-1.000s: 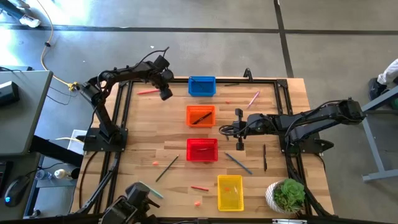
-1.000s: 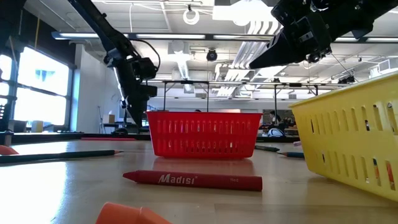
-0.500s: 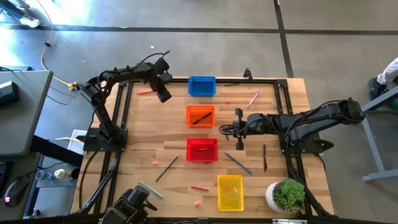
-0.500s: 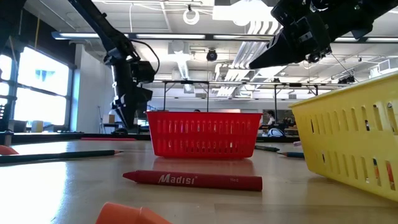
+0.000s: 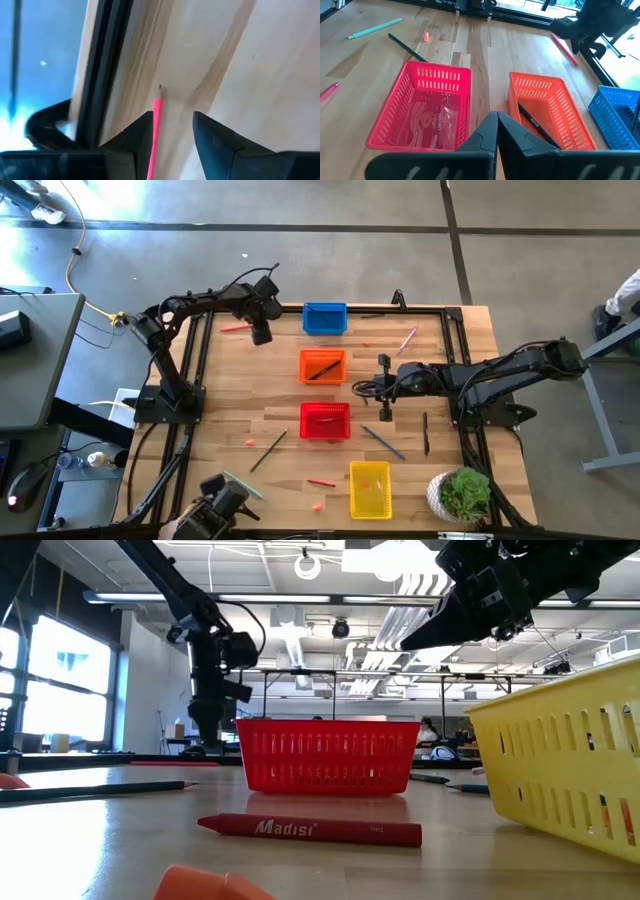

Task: Sort crayons/erasers/pens/pencils in bins
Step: Put the pink pencil into the blue bin

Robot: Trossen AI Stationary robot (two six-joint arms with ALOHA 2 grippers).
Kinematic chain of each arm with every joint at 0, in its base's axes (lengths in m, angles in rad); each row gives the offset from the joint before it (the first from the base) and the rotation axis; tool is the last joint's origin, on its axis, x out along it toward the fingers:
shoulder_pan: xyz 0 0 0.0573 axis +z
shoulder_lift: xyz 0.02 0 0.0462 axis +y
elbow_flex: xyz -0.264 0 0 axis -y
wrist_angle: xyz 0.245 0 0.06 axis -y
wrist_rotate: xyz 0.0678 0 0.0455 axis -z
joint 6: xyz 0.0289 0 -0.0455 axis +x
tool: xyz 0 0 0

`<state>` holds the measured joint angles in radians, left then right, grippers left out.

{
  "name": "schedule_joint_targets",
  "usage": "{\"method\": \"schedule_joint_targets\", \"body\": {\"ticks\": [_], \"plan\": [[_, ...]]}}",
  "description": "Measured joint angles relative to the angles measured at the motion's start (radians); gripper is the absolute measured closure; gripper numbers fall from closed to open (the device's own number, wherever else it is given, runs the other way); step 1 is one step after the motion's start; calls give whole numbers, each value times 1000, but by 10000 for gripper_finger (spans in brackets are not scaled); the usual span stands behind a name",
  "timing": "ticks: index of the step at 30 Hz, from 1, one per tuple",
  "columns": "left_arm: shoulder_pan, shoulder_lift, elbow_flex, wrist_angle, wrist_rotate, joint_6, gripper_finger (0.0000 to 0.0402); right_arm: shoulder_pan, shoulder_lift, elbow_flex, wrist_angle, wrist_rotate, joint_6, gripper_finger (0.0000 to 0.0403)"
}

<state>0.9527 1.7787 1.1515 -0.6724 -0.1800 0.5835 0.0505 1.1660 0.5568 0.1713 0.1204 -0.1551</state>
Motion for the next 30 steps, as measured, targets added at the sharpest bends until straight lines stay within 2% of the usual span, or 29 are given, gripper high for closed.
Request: {"method": "schedule_joint_targets", "body": {"ticks": [5,8,12,19,23,30], "plan": [[16,18,0,-19,-50,48,292,0,0,0,0,0,-1,403],[26,22,0,-15,-36,78,291,0,0,0,0,0,-2,403],[33,22,0,-1,19,100,274,0,0,0,-1,0,-2,403],[44,63,0,45,39,122,232,2,0,0,-2,0,16,403],[42,90,0,95,14,167,228,2,0,0,-2,0,16,403],[52,95,0,111,33,181,234,2,0,0,-7,0,16,403]]}}
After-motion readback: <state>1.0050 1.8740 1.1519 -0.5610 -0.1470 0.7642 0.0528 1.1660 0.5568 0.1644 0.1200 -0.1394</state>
